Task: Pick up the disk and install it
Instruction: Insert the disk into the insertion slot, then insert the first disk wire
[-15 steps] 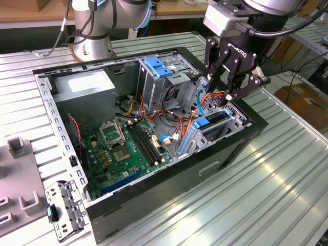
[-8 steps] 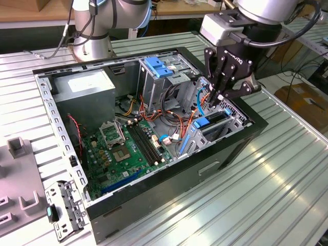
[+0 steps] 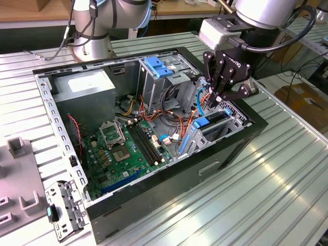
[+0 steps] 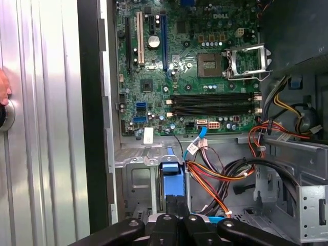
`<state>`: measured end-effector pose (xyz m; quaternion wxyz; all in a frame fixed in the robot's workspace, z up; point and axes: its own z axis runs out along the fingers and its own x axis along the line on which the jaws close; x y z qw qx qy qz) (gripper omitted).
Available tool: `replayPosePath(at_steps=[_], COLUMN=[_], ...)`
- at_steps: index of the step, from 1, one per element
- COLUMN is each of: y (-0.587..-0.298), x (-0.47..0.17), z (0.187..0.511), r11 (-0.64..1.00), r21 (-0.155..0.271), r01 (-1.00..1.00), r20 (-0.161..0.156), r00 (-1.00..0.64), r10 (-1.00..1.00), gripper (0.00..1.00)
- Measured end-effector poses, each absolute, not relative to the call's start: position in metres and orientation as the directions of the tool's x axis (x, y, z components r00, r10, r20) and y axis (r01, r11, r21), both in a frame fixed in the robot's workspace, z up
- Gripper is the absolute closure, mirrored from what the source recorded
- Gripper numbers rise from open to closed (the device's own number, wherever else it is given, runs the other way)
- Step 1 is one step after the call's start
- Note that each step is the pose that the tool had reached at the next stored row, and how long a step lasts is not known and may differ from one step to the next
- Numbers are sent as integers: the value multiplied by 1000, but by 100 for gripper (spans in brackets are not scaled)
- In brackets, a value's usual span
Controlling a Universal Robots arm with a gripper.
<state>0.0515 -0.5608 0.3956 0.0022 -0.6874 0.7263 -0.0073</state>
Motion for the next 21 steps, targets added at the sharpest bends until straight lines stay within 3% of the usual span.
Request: replayPosePath(at_steps=[21], y=[-561], x=[56], z=[396], r11=[55], r21=[-14], r01=[-998], r20=[14], r00=[-55], r10=[-998], gripper=[88])
